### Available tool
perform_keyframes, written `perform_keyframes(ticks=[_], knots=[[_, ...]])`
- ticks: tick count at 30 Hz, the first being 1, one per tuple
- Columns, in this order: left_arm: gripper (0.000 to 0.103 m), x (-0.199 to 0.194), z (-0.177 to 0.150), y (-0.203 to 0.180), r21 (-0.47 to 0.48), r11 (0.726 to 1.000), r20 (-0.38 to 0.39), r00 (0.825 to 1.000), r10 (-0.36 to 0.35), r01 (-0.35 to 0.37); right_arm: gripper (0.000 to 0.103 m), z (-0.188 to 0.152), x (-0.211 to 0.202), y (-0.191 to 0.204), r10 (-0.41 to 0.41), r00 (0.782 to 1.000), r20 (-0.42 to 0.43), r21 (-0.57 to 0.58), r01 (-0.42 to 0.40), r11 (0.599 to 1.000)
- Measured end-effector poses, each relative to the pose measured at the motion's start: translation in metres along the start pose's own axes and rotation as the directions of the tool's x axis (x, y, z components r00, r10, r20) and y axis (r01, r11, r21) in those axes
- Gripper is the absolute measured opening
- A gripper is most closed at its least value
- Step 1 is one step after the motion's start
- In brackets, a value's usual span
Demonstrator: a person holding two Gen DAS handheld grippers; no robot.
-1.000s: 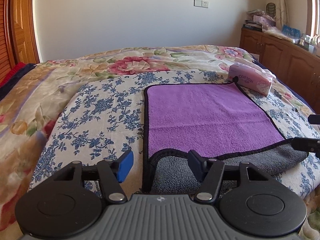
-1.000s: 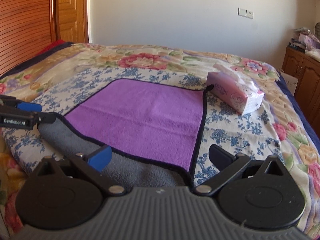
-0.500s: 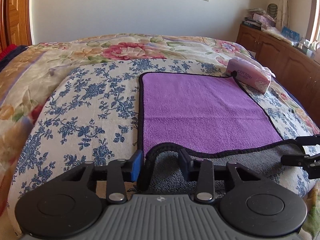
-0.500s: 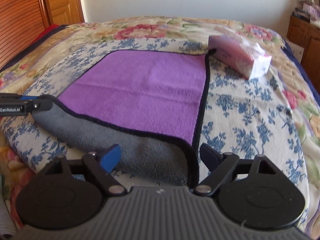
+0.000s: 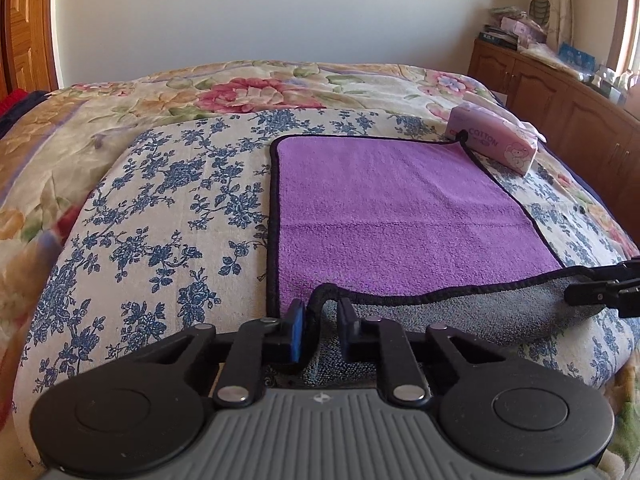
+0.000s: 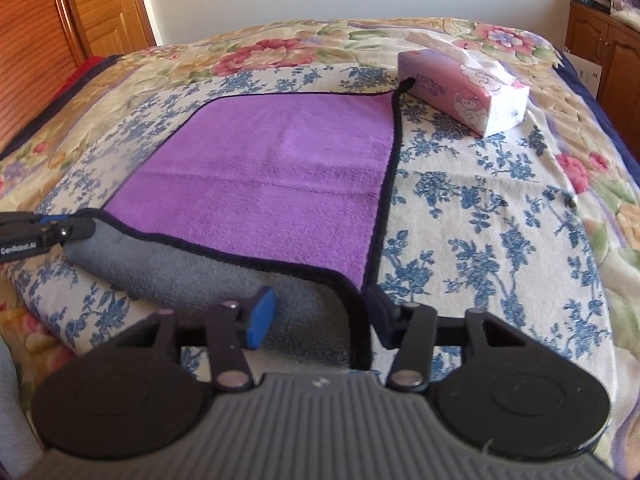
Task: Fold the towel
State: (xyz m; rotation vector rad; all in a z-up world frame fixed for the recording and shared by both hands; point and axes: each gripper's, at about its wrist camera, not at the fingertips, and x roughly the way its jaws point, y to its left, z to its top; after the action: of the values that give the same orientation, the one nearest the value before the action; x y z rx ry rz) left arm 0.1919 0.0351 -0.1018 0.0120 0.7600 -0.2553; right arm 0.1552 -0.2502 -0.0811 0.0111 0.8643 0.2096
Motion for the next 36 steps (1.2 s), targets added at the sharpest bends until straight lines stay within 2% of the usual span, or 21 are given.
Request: perform_keyframes(ticks=[2,4,9,11,15,36], knots=[[0.017,0.0,0.0,-0.001,0.003,1.0,0.0,1.0,-0.003,0.003,0.04,0.0,0.0,-0.002,0.003,1.0,-0.007,0.003,-0.003,1.0],[0.016,-0.001,0.0,-0.002,0.008,1.0,-0.001,1.0,-0.001,0.001,0.027,0.0,0.0,-0.003,-0.008,1.0,-0.011,-0.002,0.008,1.0],[0.01,-0.001,-0.001,-0.001,0.007,1.0,-0.005,1.0,-0.01,0.01,0.02,0.0,0.0,-0.003,-0.022,1.0,-0.012,-0.027,0.022,0.999],[0.01,-0.002,0.0,-0.001,0.006,1.0,0.0,1.0,-0.009,0.009,0.009,0.0,0.0,-0.004,-0.011,1.0,-0.014,-0.025,0.011,1.0],[0.009,-0.006,0.002,-0.002,0.001,1.0,0.017,1.0,-0.015,0.015,0.005,0.0,-0.001,-0.002,-0.016,1.0,-0.008,-0.047,0.015,0.999],[0.006,-0.027,0.014,-0.007,-0.004,1.0,0.124,0.992,-0.02,0.021,0.004,0.013,-0.018,-0.003,-0.008,0.993,0.114,-0.066,0.016,0.998]])
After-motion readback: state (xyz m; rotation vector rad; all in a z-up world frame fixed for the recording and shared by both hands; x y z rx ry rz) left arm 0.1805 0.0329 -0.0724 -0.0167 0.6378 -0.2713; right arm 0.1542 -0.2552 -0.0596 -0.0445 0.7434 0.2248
